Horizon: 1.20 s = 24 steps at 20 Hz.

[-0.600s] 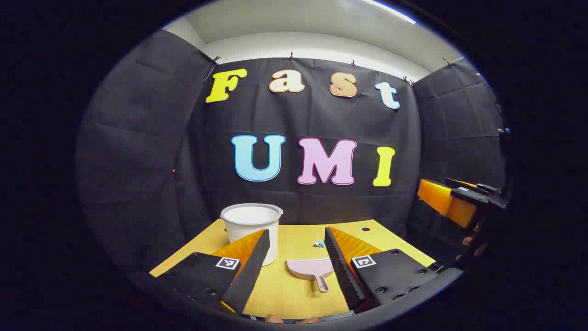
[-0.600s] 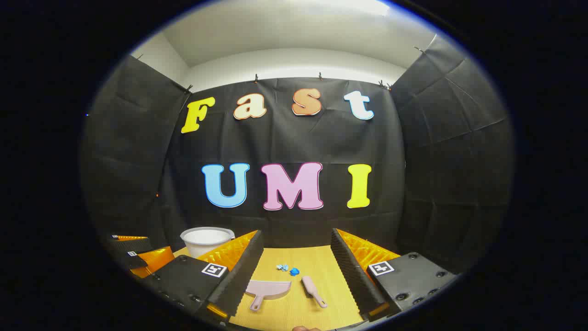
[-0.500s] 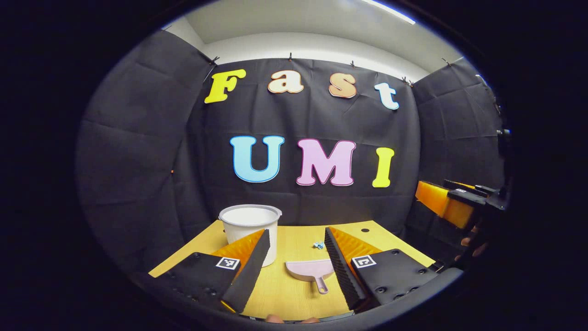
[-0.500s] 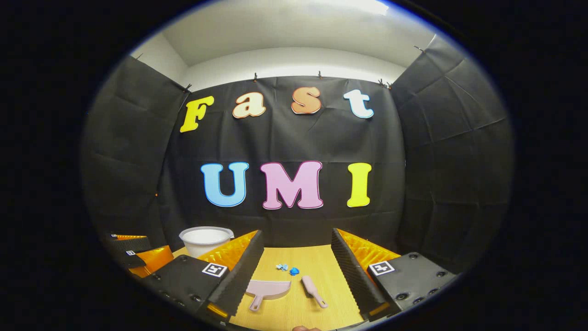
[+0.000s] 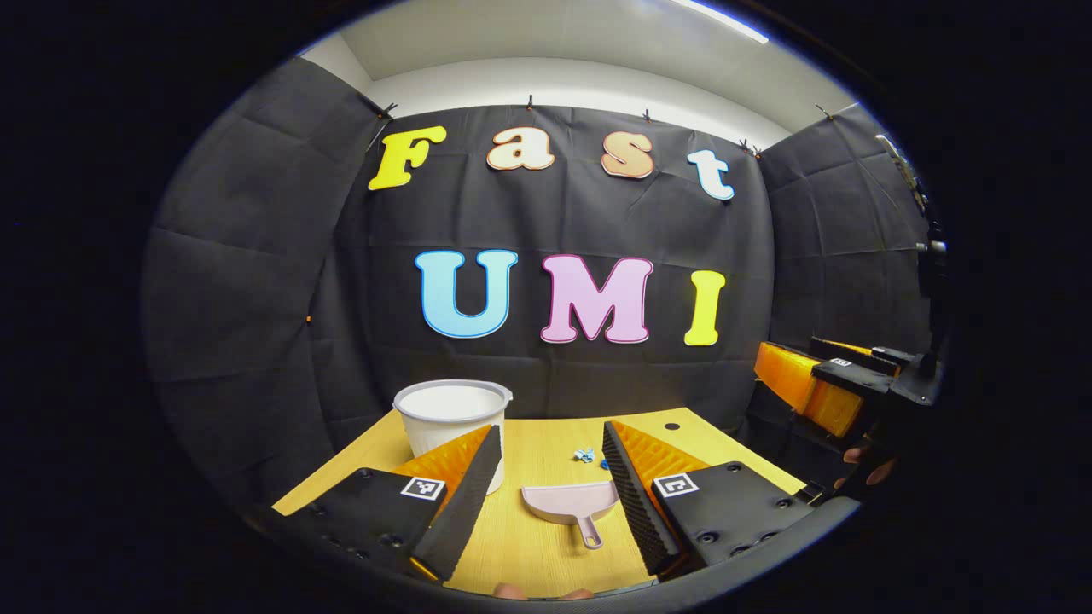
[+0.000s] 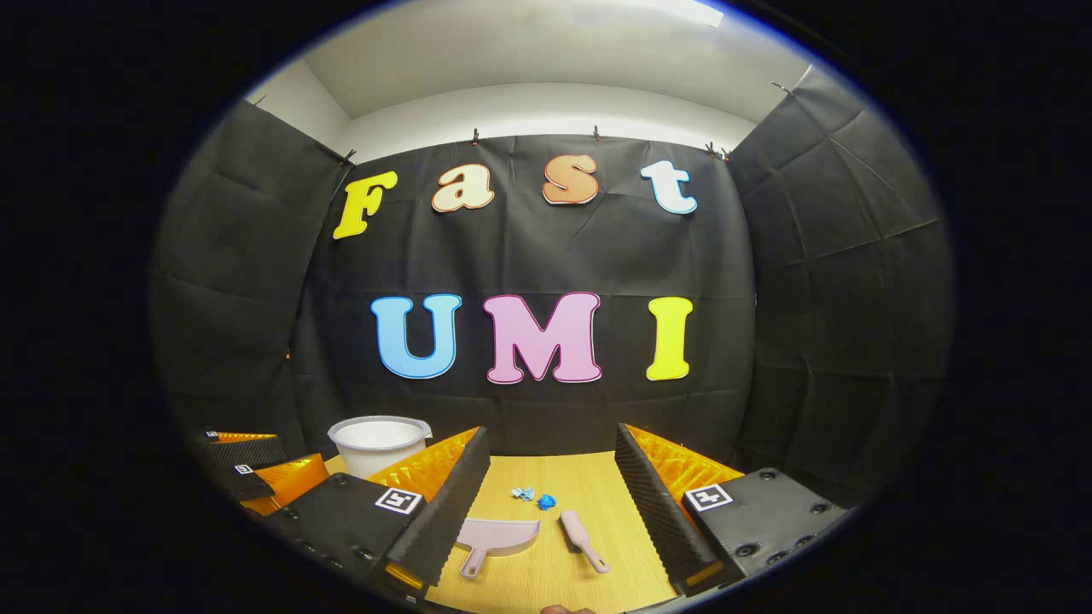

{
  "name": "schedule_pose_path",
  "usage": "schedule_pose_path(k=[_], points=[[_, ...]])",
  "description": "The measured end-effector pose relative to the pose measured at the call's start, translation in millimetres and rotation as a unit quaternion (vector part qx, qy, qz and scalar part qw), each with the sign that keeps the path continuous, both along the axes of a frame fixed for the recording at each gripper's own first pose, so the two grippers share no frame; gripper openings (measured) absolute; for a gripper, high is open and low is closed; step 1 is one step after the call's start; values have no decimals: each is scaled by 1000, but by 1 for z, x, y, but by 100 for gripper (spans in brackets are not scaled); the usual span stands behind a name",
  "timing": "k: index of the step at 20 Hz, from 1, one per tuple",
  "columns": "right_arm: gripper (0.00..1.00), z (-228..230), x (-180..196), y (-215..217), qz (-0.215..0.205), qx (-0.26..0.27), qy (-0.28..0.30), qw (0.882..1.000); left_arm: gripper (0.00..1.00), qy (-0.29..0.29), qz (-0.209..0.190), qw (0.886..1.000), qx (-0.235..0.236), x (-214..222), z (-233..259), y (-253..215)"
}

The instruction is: Pick up the small broom and dustpan from the desktop, sweep the trash into the dustpan with the broom, and then empty the trash into the garbage bin.

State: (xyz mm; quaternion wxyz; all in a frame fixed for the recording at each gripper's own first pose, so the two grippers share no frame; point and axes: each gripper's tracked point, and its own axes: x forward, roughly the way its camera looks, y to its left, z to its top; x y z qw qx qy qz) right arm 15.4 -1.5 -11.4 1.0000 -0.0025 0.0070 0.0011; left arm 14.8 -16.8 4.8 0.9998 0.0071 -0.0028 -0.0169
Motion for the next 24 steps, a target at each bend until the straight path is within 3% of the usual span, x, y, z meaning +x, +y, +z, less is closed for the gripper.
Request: schedule_pose_path(k=[8,13,24], points=[[95,-8,3,-13,0,8,6,1000,71,9,-6,1000,-2,13,-9,-17],[96,-11,9,-22,1,-1,6,1000,71,27,-25,998,-42,24,-17,-35],[96,-23,35,-28,8,-6,13,1000,72,29,-19,999,-25,53,-21,-45]])
